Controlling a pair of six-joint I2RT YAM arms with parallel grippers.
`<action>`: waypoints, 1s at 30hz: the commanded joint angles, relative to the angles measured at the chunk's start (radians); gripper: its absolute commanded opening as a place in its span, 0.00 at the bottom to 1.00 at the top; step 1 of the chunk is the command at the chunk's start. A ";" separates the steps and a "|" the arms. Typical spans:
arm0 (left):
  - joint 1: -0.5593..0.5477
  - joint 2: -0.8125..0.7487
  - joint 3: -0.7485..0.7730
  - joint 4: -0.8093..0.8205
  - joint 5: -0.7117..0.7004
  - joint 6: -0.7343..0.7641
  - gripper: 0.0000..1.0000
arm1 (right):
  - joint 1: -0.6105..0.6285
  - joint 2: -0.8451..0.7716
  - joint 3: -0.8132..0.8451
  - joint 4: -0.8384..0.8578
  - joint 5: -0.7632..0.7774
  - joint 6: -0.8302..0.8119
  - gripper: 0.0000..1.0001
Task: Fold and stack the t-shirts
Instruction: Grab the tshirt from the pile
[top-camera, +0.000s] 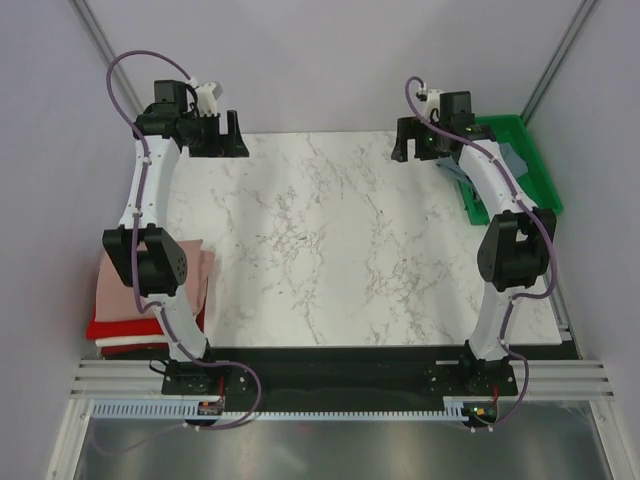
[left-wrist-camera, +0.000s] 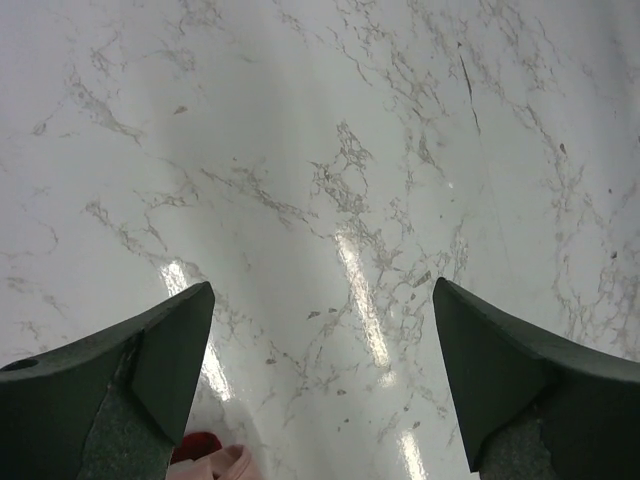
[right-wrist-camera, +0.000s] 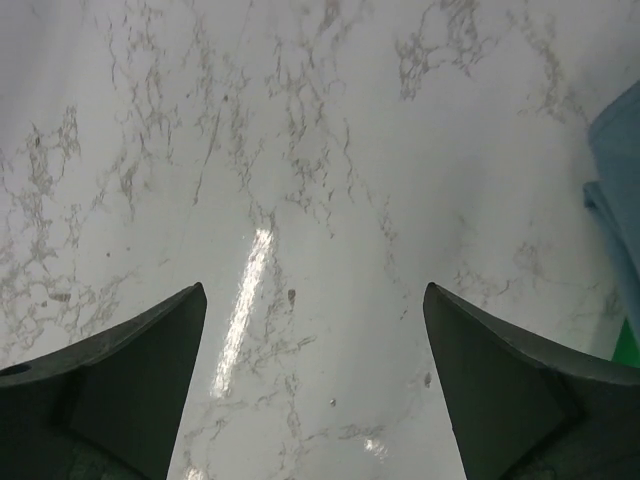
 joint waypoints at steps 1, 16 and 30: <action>-0.031 0.051 0.044 0.011 0.058 0.029 0.97 | -0.115 0.044 0.112 0.019 -0.034 0.003 0.98; -0.180 0.123 0.074 -0.040 -0.022 0.183 0.80 | -0.252 0.279 0.327 -0.010 -0.010 -0.201 0.61; -0.246 0.137 0.077 -0.045 -0.121 0.227 0.80 | -0.261 0.357 0.325 -0.010 0.088 -0.230 0.54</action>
